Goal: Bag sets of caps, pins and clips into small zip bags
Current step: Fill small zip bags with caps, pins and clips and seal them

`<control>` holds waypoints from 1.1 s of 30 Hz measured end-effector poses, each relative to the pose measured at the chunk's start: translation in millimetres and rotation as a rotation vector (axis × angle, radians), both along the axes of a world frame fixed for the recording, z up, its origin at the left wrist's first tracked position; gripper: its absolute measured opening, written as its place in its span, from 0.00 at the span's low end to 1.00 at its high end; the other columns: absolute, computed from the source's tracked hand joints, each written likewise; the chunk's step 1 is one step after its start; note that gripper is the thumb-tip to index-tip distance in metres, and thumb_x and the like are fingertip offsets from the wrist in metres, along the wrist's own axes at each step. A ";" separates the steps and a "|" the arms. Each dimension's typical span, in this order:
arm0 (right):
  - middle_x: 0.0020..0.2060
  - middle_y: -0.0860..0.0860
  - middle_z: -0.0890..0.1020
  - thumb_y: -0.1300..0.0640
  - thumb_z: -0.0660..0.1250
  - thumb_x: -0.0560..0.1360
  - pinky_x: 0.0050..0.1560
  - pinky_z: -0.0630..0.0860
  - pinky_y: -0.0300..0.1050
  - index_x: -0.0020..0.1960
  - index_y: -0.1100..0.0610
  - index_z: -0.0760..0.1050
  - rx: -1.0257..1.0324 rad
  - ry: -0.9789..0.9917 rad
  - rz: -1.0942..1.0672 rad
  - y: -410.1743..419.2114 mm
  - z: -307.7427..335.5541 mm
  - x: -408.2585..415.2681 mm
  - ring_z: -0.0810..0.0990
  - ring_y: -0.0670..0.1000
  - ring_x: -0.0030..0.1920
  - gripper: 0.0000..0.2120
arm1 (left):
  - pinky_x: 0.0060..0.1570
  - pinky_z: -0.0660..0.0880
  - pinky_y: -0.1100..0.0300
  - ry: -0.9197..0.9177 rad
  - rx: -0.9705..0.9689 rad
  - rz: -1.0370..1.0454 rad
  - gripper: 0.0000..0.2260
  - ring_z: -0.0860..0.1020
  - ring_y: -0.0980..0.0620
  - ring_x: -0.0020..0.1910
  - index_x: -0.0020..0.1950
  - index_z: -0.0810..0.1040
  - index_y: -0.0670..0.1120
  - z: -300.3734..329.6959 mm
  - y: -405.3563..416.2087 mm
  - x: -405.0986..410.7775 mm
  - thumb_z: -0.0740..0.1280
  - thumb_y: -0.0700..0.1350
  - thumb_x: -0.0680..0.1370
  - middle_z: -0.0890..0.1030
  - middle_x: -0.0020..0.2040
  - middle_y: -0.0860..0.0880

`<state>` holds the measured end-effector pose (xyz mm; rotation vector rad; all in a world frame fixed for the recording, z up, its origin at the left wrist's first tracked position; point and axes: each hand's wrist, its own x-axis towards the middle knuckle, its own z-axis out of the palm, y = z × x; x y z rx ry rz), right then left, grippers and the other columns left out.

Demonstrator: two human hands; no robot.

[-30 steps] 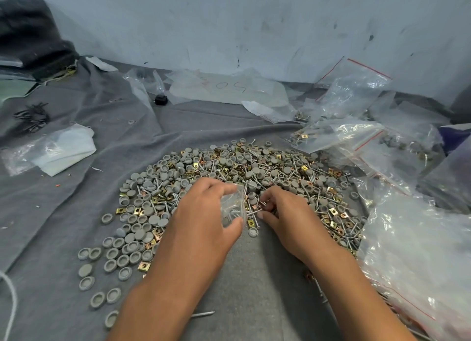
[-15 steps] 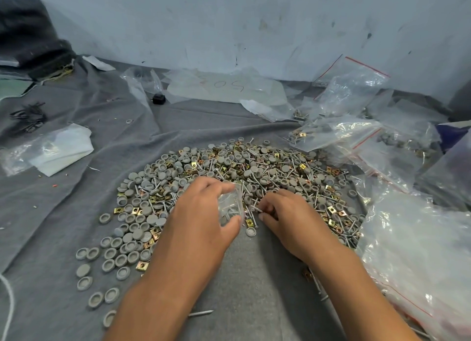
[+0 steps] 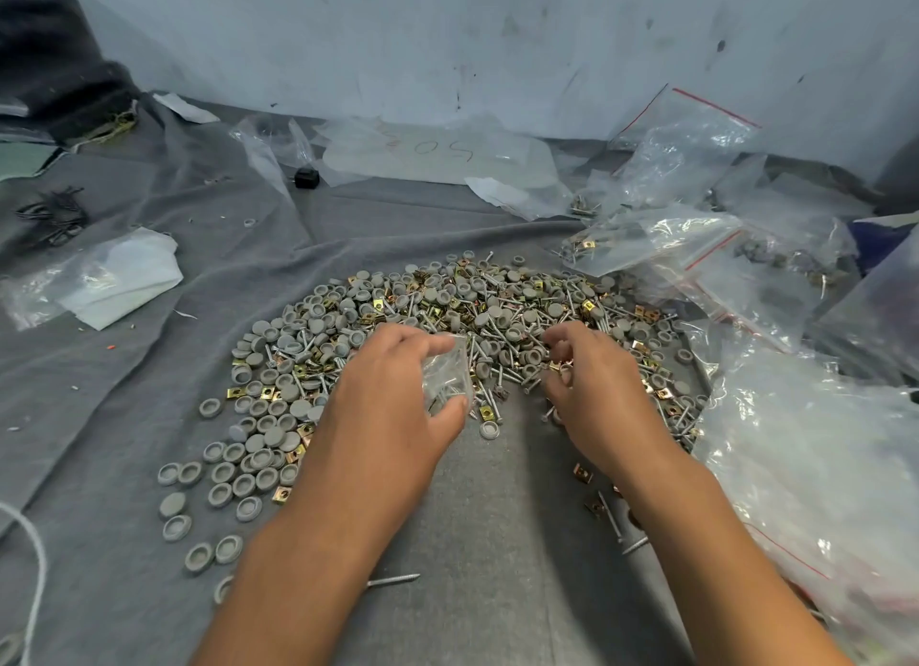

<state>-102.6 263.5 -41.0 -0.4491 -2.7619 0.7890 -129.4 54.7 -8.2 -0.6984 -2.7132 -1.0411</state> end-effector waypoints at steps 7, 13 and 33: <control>0.46 0.45 0.80 0.54 0.70 0.79 0.52 0.75 0.43 0.53 0.48 0.83 0.071 -0.025 0.092 -16.5 1.1 -2.1 0.77 0.47 0.47 0.04 | 0.55 0.75 0.61 0.002 0.005 0.004 0.23 0.72 0.61 0.46 0.68 0.76 0.56 2.5 0.5 2.1 0.75 0.50 0.73 0.73 0.57 0.61; 0.48 0.47 0.81 0.50 0.70 0.79 0.51 0.76 0.47 0.53 0.49 0.81 0.105 -0.114 0.060 -26.0 -2.4 -5.6 0.80 0.51 0.50 0.05 | 0.53 0.73 0.65 0.010 -0.007 0.004 0.23 0.70 0.62 0.45 0.68 0.76 0.55 3.1 0.6 1.6 0.75 0.49 0.74 0.73 0.57 0.61; 0.47 0.46 0.81 0.53 0.73 0.76 0.53 0.76 0.44 0.56 0.52 0.85 0.135 0.336 0.409 -44.8 36.8 16.6 0.78 0.46 0.49 0.10 | 0.47 0.74 0.62 -0.001 -0.030 -0.013 0.22 0.72 0.62 0.42 0.65 0.77 0.58 -0.9 5.1 0.2 0.75 0.51 0.72 0.72 0.55 0.62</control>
